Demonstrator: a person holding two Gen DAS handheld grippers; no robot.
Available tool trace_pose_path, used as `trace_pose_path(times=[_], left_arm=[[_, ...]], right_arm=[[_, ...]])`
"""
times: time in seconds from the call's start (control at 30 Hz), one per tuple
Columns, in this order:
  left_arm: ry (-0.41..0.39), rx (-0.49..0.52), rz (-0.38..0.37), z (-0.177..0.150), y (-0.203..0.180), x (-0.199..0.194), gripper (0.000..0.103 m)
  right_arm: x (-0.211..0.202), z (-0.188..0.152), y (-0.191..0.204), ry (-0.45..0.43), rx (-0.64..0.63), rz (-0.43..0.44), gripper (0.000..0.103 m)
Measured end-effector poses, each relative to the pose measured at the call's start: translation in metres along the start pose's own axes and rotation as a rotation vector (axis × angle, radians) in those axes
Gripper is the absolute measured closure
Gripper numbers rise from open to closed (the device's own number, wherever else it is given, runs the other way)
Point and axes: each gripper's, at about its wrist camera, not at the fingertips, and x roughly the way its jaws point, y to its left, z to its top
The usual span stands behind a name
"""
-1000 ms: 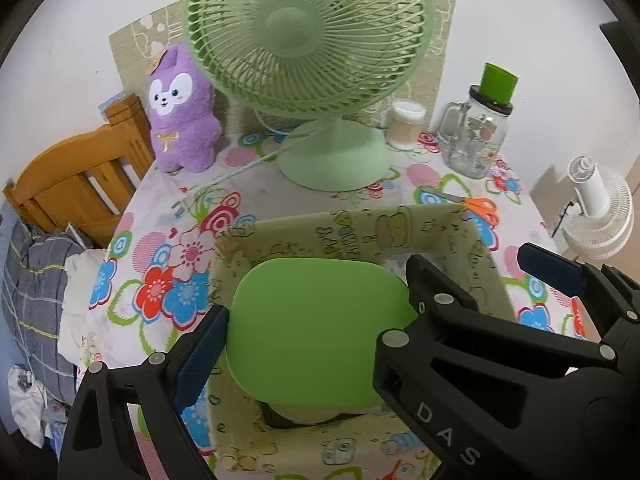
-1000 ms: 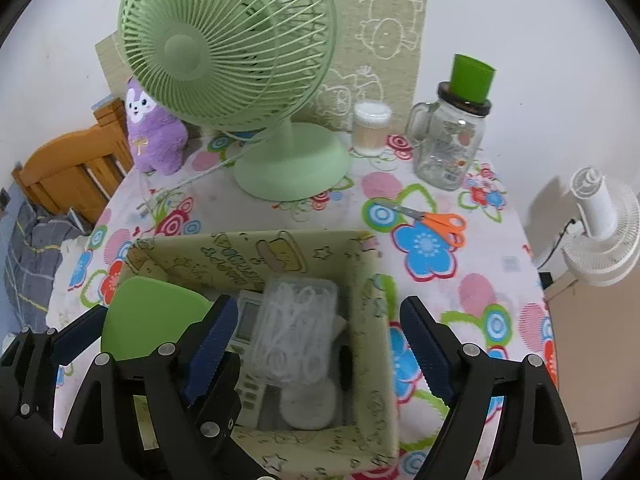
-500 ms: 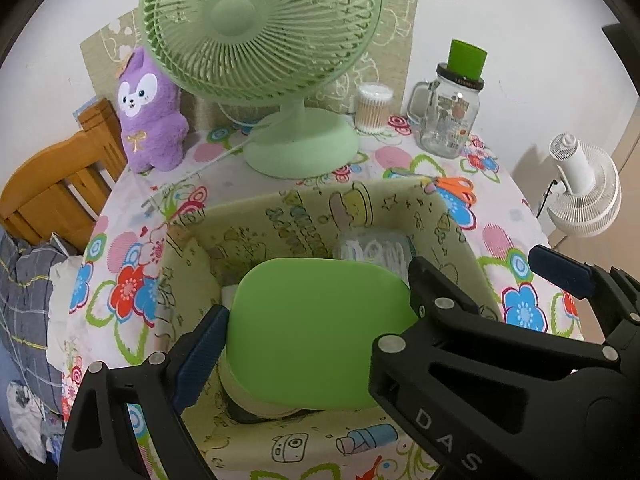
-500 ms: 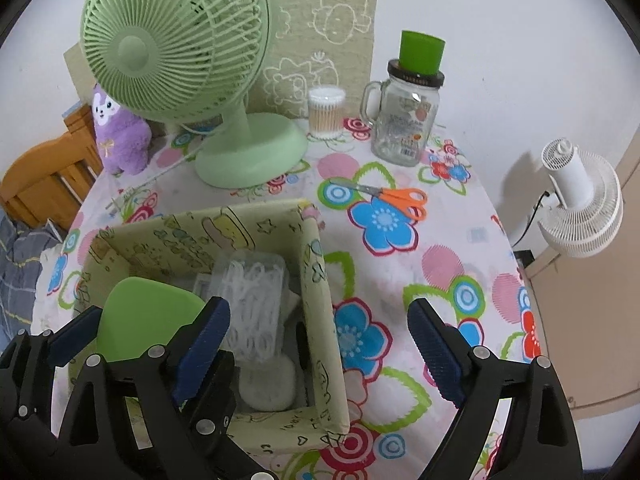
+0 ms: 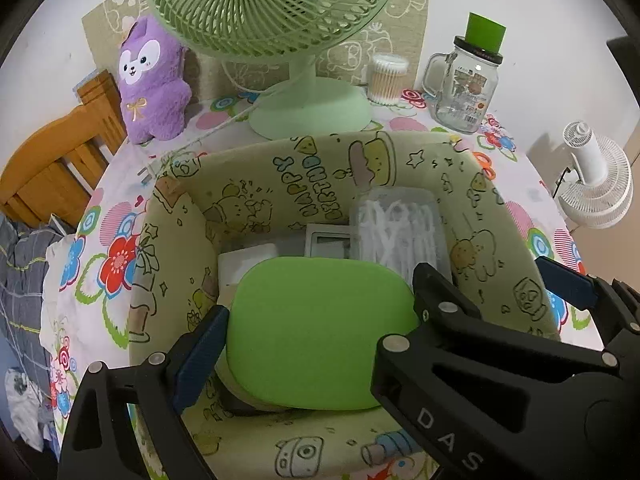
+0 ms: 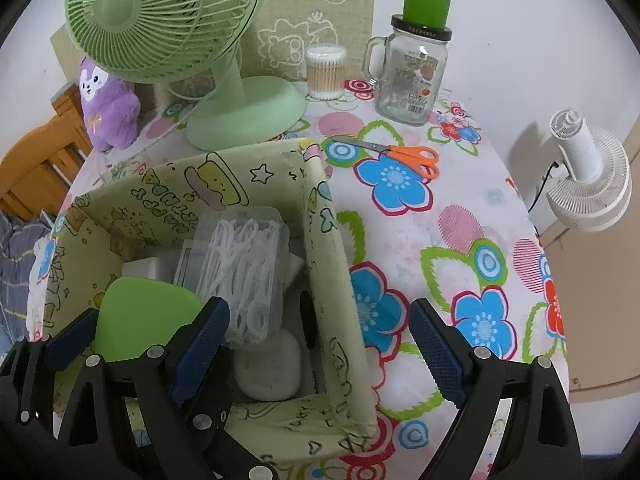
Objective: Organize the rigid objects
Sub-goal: 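Lower the green lid and floss-pick box into the yellow box with both tools, then open both tools to release the lid and floss-pick box in the box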
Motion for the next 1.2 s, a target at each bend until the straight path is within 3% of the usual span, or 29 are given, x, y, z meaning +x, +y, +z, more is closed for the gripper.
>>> trace_pose_path(times=[0.2,0.53,1.2], left_arm=[[-0.018,0.041,0.001,0.004,-0.002,0.003,0.003],[-0.012,0.024,0.017,0.001,0.003,-0.015,0.003],[-0.069,0.033,0.031,-0.015,0.003,-0.078,0.003]], right_arm=[[0.004,0.002,0.0,-0.01,0.008,-0.013,0.008],[-0.013,0.0,0.007,-0.025,-0.016,0.018,0.008],[-0.077,-0.017,0.009,-0.084,-0.02,0.055,0.008]])
